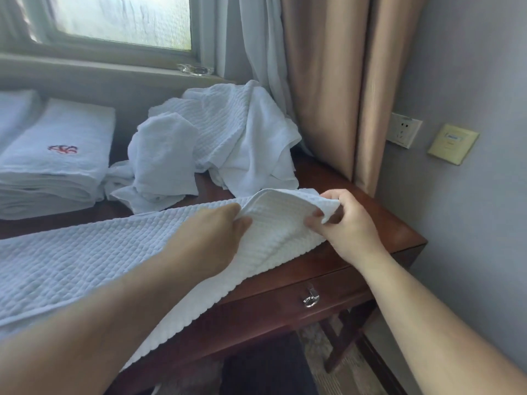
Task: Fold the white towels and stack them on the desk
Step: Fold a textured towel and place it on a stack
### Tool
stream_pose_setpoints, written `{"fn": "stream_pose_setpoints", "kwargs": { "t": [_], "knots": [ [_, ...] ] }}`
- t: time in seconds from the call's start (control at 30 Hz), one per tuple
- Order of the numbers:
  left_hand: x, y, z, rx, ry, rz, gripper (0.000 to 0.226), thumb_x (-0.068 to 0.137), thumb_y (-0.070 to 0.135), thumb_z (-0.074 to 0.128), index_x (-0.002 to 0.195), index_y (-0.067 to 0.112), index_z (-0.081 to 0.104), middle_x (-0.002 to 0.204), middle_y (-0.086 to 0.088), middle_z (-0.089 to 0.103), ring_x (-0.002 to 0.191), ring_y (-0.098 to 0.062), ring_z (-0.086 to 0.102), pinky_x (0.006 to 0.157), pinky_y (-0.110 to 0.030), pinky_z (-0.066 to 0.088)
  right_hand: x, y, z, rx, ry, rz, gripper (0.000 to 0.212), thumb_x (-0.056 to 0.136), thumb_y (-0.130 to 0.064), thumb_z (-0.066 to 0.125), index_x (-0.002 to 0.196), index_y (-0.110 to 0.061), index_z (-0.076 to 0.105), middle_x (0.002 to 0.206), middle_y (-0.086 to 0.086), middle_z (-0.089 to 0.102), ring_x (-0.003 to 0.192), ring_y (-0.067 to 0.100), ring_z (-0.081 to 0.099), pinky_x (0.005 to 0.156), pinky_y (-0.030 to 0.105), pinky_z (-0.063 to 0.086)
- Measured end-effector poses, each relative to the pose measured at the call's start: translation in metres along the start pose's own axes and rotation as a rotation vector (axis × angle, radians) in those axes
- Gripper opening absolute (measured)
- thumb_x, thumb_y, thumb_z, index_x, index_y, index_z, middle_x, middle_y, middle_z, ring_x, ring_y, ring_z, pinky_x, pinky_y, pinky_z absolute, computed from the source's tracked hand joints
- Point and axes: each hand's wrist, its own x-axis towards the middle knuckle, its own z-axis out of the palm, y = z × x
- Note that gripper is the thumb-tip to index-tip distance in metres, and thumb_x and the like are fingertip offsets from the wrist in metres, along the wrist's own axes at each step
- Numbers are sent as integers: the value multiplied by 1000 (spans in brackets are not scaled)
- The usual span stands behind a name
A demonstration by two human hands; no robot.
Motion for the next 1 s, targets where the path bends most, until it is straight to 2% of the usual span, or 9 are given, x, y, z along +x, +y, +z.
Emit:
{"fn": "stream_pose_setpoints", "kwargs": {
  "t": [0.03, 0.1, 0.2, 0.27, 0.33, 0.5, 0.7, 0.83, 1.0],
  "knots": [
    [7, -3, -5, 51, 20, 33, 43, 102, 51, 38, 74, 20, 44, 72, 0, 54, 65, -18, 52, 55, -35, 36, 3, -1, 2, -140, 105, -74, 27, 83, -47, 78, 93, -28, 62, 81, -16, 67, 75, 2, 63, 60, 10, 42],
    [23, -11, -13, 164, 37, 87, 46, 98, 60, 34, 75, 21, 46, 71, 0, 54, 64, -20, 54, 57, -37, 44, 11, 0, 6, -360, 270, -208, 41, 90, -65, 55, 76, -26, 57, 78, -10, 58, 85, 13, 57, 75, 22, 39],
    [48, -21, -21, 338, -14, 97, 49, 93, 66, 24, 89, 26, 53, 74, 4, 52, 69, -21, 54, 63, -36, 46, 32, -2, 8, -416, 301, -284, 44, 98, -57, 47, 66, -28, 57, 111, 9, 61, 109, 26, 52, 94, 35, 39],
    [66, -27, -22, 424, -78, 93, 58, 89, 68, 17, 98, 29, 58, 80, 5, 56, 75, -21, 56, 66, -35, 45, 49, -2, 9, -275, 237, -261, 50, 99, -51, 51, 72, -11, 62, 90, 2, 68, 85, 9, 57, 75, 22, 41],
    [82, -33, -21, 479, -146, 125, 62, 88, 69, 15, 100, 28, 61, 87, 3, 60, 82, -22, 60, 73, -36, 48, 67, -3, 11, -213, 217, -168, 50, 101, -49, 53, 64, -17, 46, 58, -9, 54, 58, 8, 48, 49, 20, 30],
    [106, -49, -9, 644, -244, 335, 41, 99, 64, 36, 99, 27, 54, 78, 8, 47, 79, -22, 59, 68, -37, 53, 100, 18, 20, -477, -32, 222, 51, 99, -46, 49, 60, -16, 36, 56, 1, 49, 57, 22, 48, 54, 33, 33],
    [119, -71, 14, 513, -317, 315, 46, 96, 68, 37, 121, 31, 45, 102, 5, 62, 89, -23, 60, 77, -39, 52, 102, 36, 32, -709, 15, 275, 49, 95, -52, 56, 63, -17, 44, 63, -1, 55, 58, 21, 52, 52, 30, 32],
    [112, -83, 24, 426, -191, 315, 39, 99, 60, 32, 126, 33, 44, 117, 14, 62, 95, -19, 63, 73, -36, 49, 96, 28, 42, -950, 54, 183, 31, 91, -51, 64, 91, -20, 58, 96, 1, 61, 93, 27, 58, 79, 40, 43],
    [87, -103, -4, 205, -136, 46, 28, 98, 56, 35, 113, 38, 52, 95, 16, 57, 87, -12, 56, 74, -34, 49, 76, -13, 75, -728, 98, -133, 24, 87, -23, 68, 70, -18, 51, 76, -1, 54, 76, 25, 51, 74, 38, 31]
  ]
}}
